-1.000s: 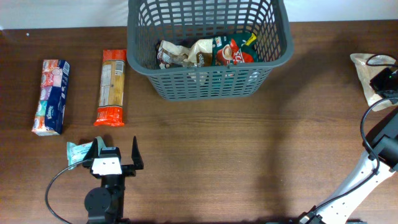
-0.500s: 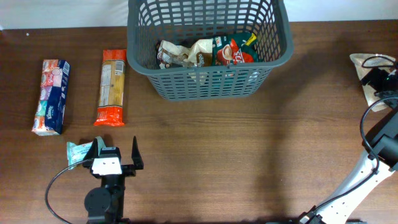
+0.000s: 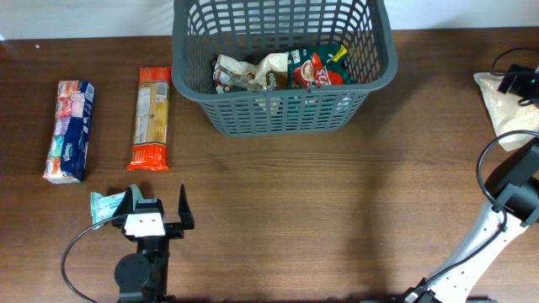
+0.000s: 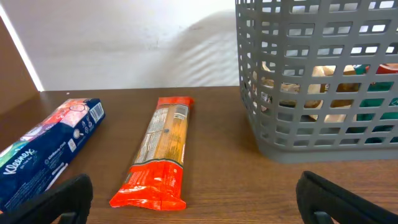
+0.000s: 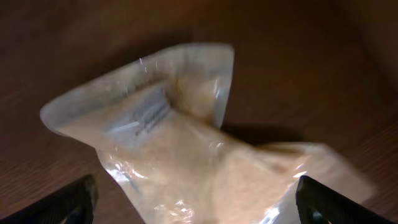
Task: Pack container
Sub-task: 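Lower the right gripper and grasp the kraft-paper bag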
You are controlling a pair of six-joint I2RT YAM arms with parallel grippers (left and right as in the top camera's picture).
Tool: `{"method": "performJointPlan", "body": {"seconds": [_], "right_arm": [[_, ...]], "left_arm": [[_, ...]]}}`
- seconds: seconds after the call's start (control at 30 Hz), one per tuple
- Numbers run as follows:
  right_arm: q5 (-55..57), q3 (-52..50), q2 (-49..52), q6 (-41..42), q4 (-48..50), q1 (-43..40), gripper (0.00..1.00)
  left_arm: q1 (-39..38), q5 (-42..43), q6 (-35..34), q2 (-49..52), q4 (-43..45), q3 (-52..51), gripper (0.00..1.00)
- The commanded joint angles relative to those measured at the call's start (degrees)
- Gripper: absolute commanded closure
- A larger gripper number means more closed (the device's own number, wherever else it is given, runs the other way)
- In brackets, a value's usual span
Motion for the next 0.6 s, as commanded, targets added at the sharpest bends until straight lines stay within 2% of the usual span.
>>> {"method": "performJointPlan", "body": {"seconds": [0.0, 0.4, 0.57], "right_arm": [[1.1, 1.8, 0.5, -8.2, -1.1, -0.1, 0.01], [0.9, 1.2, 1.1, -21.6, -2.6, -1.9, 0.01], [0.1, 1.2, 3.1, -23.5, -4.1, -3.0, 0.01]], "left_arm": [[0.2, 0.6, 0.9, -0.4, -0.4, -0.1, 0.01], [0.2, 0.6, 0.9, -0.4, -0.4, -0.1, 0.01], [0.2, 0.6, 0.9, -0.4, -0.4, -0.1, 0.01]]}}
